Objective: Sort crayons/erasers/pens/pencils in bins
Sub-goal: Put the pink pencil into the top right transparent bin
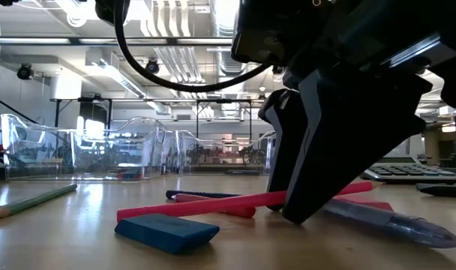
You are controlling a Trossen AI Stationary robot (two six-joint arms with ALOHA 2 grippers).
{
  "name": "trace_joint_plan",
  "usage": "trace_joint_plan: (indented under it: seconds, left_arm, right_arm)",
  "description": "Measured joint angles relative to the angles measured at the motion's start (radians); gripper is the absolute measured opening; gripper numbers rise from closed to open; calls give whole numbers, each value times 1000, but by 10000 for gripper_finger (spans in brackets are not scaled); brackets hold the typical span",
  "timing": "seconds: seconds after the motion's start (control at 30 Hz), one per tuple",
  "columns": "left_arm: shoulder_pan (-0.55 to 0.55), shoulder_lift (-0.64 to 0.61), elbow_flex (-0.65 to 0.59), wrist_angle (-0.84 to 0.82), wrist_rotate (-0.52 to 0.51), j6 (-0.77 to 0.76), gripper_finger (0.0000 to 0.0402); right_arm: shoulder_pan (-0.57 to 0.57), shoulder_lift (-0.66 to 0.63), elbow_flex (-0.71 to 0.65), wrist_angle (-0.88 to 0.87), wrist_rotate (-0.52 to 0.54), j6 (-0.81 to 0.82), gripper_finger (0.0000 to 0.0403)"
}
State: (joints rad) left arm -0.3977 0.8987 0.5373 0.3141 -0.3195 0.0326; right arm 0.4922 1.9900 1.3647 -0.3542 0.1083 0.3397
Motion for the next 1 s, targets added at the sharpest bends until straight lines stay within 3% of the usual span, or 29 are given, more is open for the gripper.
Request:
trace_joint_plan:
  seconds: [0.13, 0.5, 0.77, 0.87, 1.0]
  left_arm:
    - [0, 0, -2, 0, 0, 0, 167]
    - [0, 0, -2, 0, 0, 0, 167]
    - [0, 0, -2, -1, 0, 0, 167]
    - [0, 0, -2, -1, 0, -1, 167]
    - [0, 0, -2, -1, 0, -1, 167]
  right_arm:
    - [-2, -5, 0, -3, 1, 0, 138]
    - [-2, -20, -1, -12, -13, -1, 23]
    - [-2, -122, -3, -41, -51, -42, 23]
    - [-2, -200, -16, -106, 12, -66, 21]
    - [-16, -345, -69, -218, 204, -67, 21]
